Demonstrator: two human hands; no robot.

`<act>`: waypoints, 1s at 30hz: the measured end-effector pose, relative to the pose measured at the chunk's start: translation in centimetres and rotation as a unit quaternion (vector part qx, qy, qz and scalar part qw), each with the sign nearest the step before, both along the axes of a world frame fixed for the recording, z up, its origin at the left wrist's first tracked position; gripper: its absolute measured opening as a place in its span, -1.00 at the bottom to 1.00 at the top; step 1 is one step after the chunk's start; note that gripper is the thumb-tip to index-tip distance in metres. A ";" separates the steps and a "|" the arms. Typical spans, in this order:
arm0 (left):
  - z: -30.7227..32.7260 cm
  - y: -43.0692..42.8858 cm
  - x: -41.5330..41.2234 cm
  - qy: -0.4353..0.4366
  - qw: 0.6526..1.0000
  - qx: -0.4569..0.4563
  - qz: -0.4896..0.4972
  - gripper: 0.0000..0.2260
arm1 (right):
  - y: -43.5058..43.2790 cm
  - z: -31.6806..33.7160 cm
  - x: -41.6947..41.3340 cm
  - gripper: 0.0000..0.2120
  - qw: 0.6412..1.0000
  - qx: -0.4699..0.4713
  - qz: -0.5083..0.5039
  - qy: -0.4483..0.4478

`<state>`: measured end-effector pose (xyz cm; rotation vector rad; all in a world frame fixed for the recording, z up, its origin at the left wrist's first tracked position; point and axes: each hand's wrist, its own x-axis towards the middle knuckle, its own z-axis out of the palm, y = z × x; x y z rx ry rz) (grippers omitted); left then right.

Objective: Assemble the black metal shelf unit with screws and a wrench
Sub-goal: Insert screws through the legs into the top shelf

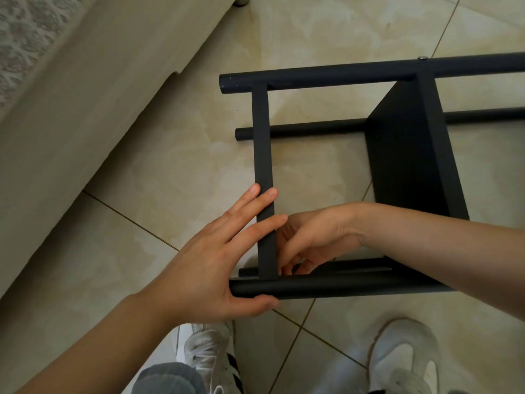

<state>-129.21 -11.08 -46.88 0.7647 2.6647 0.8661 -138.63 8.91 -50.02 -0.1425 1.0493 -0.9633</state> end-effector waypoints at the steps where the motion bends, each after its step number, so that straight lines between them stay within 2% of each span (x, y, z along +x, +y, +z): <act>1: 0.0 0.0 0.0 0.000 1.000 -0.001 0.000 -0.19 | 0.0 0.0 0.1 -0.89 1.000 0.000 0.000 0.000; 4: 0.0 0.0 0.0 0.000 1.000 -0.001 0.000 -0.19 | -0.2 0.2 0.0 -0.90 1.000 0.012 0.008 0.009; 8: 0.0 0.0 0.0 0.006 1.000 -0.006 0.000 -0.19 | -0.6 0.5 -0.2 -0.78 0.999 0.026 0.027 0.036; 13: -0.1 -0.1 0.0 0.005 1.000 -0.003 -0.001 -0.18 | -1.1 0.9 -0.3 -0.85 0.997 0.037 0.039 0.050; 21: -0.2 -0.1 0.3 0.015 1.000 -0.012 0.013 -0.17 | -0.3 1.8 -0.4 -0.81 0.996 0.011 0.042 0.081; 26: -0.5 0.1 1.5 -0.034 0.995 0.035 0.081 -0.13 | 0.8 3.2 -0.6 -0.82 0.992 0.001 0.053 0.116; 30: -0.9 0.6 3.0 -0.125 0.969 0.099 0.190 -0.02 | 1.9 4.5 -0.2 -0.77 0.983 0.009 0.061 0.176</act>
